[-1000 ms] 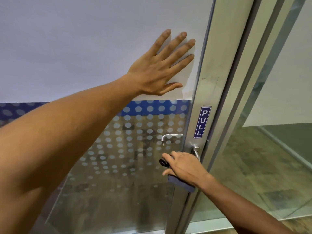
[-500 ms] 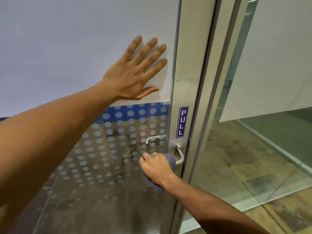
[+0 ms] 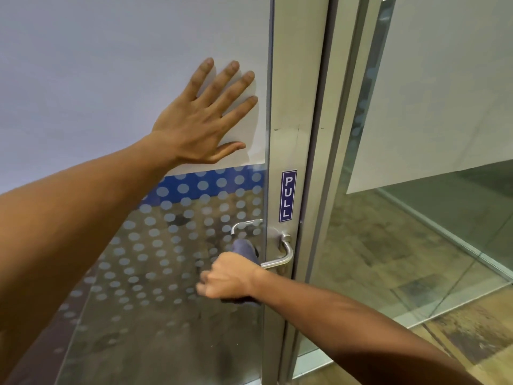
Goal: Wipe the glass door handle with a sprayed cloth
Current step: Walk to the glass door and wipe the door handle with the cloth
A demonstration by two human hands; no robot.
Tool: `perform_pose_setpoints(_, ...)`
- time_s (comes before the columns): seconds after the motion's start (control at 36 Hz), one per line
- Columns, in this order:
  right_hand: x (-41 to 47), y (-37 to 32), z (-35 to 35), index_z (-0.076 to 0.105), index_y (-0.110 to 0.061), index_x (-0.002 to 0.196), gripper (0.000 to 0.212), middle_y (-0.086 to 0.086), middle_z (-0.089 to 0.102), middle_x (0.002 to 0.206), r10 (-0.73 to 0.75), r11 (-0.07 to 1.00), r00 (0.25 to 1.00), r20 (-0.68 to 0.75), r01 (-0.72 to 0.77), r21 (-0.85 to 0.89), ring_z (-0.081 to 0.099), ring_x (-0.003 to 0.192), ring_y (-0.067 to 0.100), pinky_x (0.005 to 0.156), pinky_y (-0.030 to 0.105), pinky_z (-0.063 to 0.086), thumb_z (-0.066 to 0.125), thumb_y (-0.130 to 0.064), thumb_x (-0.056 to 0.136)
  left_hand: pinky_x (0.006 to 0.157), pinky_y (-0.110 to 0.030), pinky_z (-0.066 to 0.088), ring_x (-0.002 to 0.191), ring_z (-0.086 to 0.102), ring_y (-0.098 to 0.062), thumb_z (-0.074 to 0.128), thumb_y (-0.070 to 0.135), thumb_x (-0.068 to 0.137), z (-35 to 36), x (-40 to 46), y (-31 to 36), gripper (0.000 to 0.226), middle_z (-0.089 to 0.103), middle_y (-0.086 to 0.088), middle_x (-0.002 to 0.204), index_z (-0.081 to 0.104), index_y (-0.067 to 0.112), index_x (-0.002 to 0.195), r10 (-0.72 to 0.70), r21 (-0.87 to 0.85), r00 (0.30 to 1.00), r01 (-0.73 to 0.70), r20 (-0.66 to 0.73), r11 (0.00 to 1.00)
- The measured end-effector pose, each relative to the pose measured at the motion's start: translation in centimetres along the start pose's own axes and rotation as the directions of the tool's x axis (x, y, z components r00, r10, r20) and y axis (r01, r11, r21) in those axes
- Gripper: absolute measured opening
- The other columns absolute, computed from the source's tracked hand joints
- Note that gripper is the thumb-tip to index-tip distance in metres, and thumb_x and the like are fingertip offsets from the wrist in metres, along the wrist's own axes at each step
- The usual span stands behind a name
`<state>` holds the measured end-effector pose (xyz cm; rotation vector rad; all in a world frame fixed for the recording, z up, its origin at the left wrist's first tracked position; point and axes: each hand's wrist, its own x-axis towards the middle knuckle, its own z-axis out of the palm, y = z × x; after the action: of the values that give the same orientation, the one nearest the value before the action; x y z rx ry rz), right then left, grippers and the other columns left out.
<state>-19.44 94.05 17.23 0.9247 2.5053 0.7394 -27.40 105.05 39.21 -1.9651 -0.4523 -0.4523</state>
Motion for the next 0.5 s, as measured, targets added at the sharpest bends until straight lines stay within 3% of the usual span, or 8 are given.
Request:
perform_pose_setpoints(0.14,-1.5,-5.8,-0.4,0.051,-0.021,0.133,0.042,0.005,0.068,0.093,-0.22,0.931,0.943,-0.248,0.279,0.234,0.068,0.069,0.028,0.05,0.033,0.05,0.053,-0.01,0.093,0.125,-0.058,-0.004,0.157,-0.007,-0.039,-0.002,0.072,0.093,-0.2,-0.1,0.0,0.089,-0.008,-0.017,0.17,-0.001,0.016,0.162,-0.004,0.005,1.0,0.004,0.001,1.0)
perform_pose_setpoints(0.25,-3.9,-11.4,1.8,0.061,-0.015,0.118,0.02,0.009,0.067,0.098,0.197,0.774,0.861,-0.469,0.157,0.613,0.064,0.085,0.028,0.074,0.038,0.054,0.048,-0.018,0.103,0.125,-0.058,-0.004,0.157,-0.006,-0.039,0.0,0.072,0.094,-0.2,-0.1,0.0,0.089,-0.006,-0.017,0.17,0.001,0.016,0.163,-0.005,-0.005,1.0,0.005,-0.005,1.0)
perform_pose_setpoints(0.28,-4.5,-12.1,2.9,0.065,-0.018,0.116,0.018,0.005,0.07,0.099,0.423,0.681,0.772,-0.474,0.075,0.729,0.067,0.087,0.023,0.078,0.032,0.056,0.056,-0.024,0.102,0.125,-0.058,-0.004,0.157,-0.006,-0.039,0.0,0.072,0.094,-0.1,-0.1,0.0,0.089,-0.006,-0.017,0.17,0.001,0.016,0.163,-0.004,-0.007,1.0,0.004,-0.004,1.0)
perform_pose_setpoints(0.31,-5.2,-12.6,3.7,0.068,-0.024,0.113,0.019,0.0,0.073,0.096,0.687,0.487,0.605,-0.402,0.027,0.873,0.069,0.086,0.016,0.079,0.027,0.057,0.066,-0.031,0.095,0.125,-0.058,-0.004,0.157,-0.006,-0.039,0.001,0.072,0.094,-0.1,-0.1,0.0,0.089,-0.006,-0.017,0.17,0.001,0.016,0.163,-0.004,-0.005,1.0,0.004,-0.004,1.0)
perform_pose_setpoints(0.36,-6.5,-12.7,5.0,0.073,-0.037,0.102,0.022,-0.009,0.076,0.088,0.992,-0.021,0.128,0.004,0.133,0.991,0.071,0.08,0.009,0.078,0.025,0.057,0.079,-0.042,0.08,0.125,-0.058,-0.004,0.157,-0.006,-0.039,0.0,0.072,0.094,0.0,-0.1,0.0,0.089,-0.006,-0.017,0.17,0.0,0.016,0.163,-0.005,0.006,1.0,0.005,-0.005,1.0)
perform_pose_setpoints(0.39,-6.9,-12.3,5.8,0.074,-0.043,0.094,0.018,-0.013,0.075,0.084,0.969,-0.2,-0.101,0.226,0.221,0.955,0.07,0.079,0.006,0.078,0.023,0.055,0.08,-0.039,0.078,0.125,-0.058,-0.004,0.157,-0.006,-0.039,0.0,0.072,0.094,0.0,-0.1,0.0,0.089,-0.007,-0.017,0.17,-0.001,0.016,0.163,-0.004,0.01,1.0,0.004,-0.007,1.0)
perform_pose_setpoints(0.44,-8.5,-10.2,6.8,0.073,-0.038,0.092,0.025,-0.02,0.075,0.082,0.73,-0.381,-0.443,0.521,0.369,0.848,0.067,0.081,0.002,0.078,0.011,0.05,0.07,-0.014,0.089,0.125,-0.058,-0.004,0.157,-0.006,-0.039,-0.001,0.072,0.094,0.1,-0.1,0.0,0.089,-0.007,-0.017,0.17,-0.001,0.016,0.162,-0.004,0.016,1.0,0.004,-0.009,1.0)
perform_pose_setpoints(0.5,-10.5,-7.8,7.4,0.072,-0.013,0.104,0.014,-0.005,0.074,0.096,0.489,-0.367,-0.587,0.645,0.532,0.763,0.065,0.085,0.005,0.078,0.013,0.05,0.059,-0.011,0.098,0.124,-0.058,-0.005,0.157,-0.006,-0.039,-0.001,0.073,0.094,0.1,-0.1,0.0,0.089,-0.007,-0.016,0.17,-0.001,0.016,0.162,-0.004,0.013,1.0,0.004,-0.007,1.0)
